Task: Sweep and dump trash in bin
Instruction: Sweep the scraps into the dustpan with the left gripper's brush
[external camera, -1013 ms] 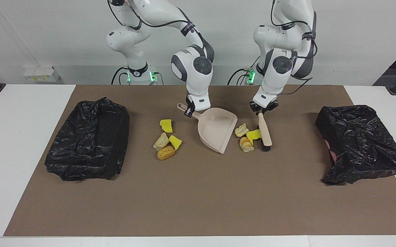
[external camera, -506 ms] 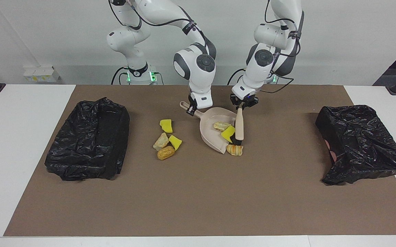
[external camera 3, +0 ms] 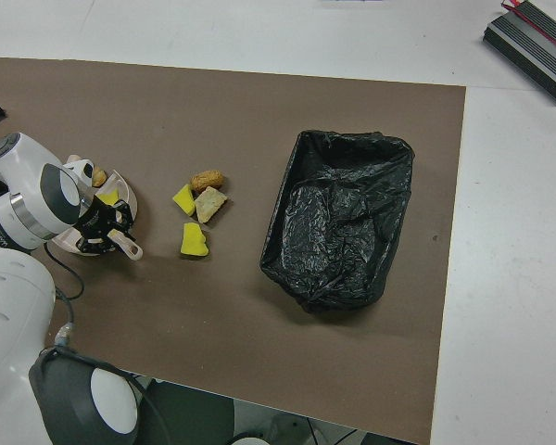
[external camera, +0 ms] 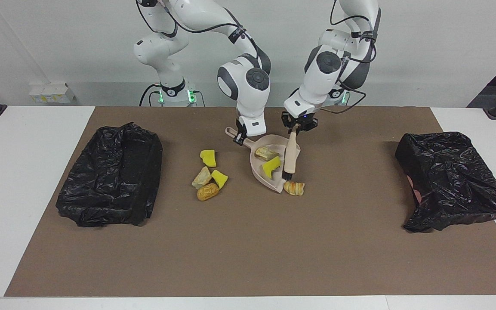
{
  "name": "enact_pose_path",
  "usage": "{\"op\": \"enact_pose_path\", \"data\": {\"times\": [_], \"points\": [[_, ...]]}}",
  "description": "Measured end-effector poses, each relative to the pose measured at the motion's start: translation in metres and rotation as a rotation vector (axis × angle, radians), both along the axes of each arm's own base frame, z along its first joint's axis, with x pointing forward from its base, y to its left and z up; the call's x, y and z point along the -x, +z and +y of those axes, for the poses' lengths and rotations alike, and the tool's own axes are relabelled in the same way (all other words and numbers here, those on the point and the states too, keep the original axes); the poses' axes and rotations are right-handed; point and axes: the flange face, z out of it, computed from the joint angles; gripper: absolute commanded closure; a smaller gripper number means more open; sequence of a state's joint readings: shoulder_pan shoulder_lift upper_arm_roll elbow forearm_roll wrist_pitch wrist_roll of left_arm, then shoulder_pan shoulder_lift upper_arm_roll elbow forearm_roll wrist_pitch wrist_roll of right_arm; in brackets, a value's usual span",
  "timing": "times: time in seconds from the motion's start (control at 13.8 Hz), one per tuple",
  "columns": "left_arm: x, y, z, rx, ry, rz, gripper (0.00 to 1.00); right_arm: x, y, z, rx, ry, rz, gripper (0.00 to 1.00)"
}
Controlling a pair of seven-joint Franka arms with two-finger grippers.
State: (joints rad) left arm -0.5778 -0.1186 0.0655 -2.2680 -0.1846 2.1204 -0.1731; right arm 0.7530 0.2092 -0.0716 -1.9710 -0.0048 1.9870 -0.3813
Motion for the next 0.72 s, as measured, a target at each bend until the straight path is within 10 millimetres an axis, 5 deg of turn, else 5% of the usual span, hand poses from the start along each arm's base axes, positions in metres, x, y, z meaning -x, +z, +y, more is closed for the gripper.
{"op": "enact_pose_path", "data": {"times": [0.22,0.36,0.58,0.72], "points": [[-0.039,-0.008,0.053,0.002,0.024,-0.004,1.00,0.002,0.000,0.001,0.008,-0.042,-0.001,1.00],[-0.057,-0.026,0.069,-0.038,0.023,0.006,1.00,0.005,0.000,0.003,0.020,-0.070,0.003,1.00],[-0.072,-0.051,0.064,-0.093,-0.032,0.024,1.00,0.008,0.001,0.005,0.021,-0.096,0.002,1.00],[-0.065,-0.056,0.047,-0.097,-0.102,0.044,1.00,0.008,0.001,0.006,0.020,-0.106,0.003,1.00]]}}
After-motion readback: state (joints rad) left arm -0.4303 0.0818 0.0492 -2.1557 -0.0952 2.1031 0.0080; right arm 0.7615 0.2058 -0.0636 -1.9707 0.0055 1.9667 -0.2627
